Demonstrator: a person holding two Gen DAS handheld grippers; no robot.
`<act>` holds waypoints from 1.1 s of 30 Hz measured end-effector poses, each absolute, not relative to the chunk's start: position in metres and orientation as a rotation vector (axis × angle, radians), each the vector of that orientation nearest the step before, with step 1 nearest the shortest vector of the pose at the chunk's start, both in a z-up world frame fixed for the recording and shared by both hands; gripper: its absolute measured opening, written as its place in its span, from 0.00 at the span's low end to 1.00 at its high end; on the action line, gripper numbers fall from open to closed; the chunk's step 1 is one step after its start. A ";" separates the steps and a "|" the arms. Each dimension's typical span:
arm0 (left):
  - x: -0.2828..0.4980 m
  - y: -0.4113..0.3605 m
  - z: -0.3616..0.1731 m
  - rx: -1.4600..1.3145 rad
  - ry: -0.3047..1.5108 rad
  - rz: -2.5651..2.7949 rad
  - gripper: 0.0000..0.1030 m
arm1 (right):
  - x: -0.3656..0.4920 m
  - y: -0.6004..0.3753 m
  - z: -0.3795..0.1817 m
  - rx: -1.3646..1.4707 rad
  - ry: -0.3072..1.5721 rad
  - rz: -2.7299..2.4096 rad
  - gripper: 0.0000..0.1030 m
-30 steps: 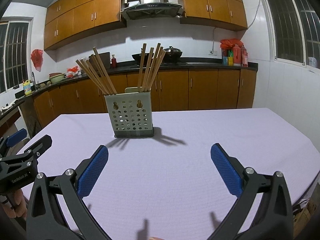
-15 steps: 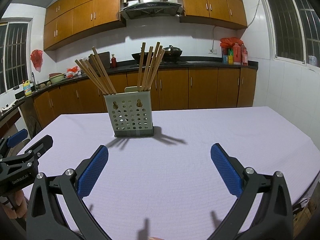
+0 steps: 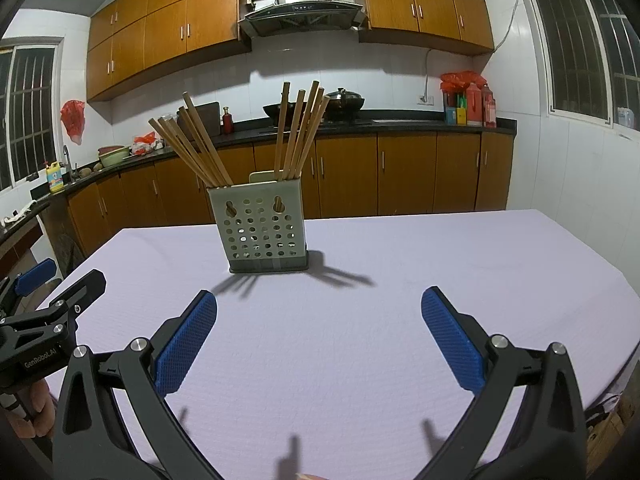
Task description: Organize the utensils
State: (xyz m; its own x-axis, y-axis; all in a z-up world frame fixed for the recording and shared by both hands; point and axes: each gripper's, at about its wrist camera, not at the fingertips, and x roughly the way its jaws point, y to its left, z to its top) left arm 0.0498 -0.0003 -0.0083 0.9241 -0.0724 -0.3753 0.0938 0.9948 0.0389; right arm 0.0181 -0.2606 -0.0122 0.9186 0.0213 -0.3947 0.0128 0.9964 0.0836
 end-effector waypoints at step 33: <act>0.050 -0.001 -0.012 0.052 0.388 -0.082 0.96 | 0.019 -0.260 -0.011 0.088 0.409 0.004 0.98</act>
State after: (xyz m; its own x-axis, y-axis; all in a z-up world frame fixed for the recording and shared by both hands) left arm 0.0495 -0.0011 -0.0117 0.9223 -0.0697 -0.3802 0.0895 0.9954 0.0348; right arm 0.0191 -0.2604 -0.0114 0.9175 0.0214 -0.3973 0.0140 0.9962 0.0859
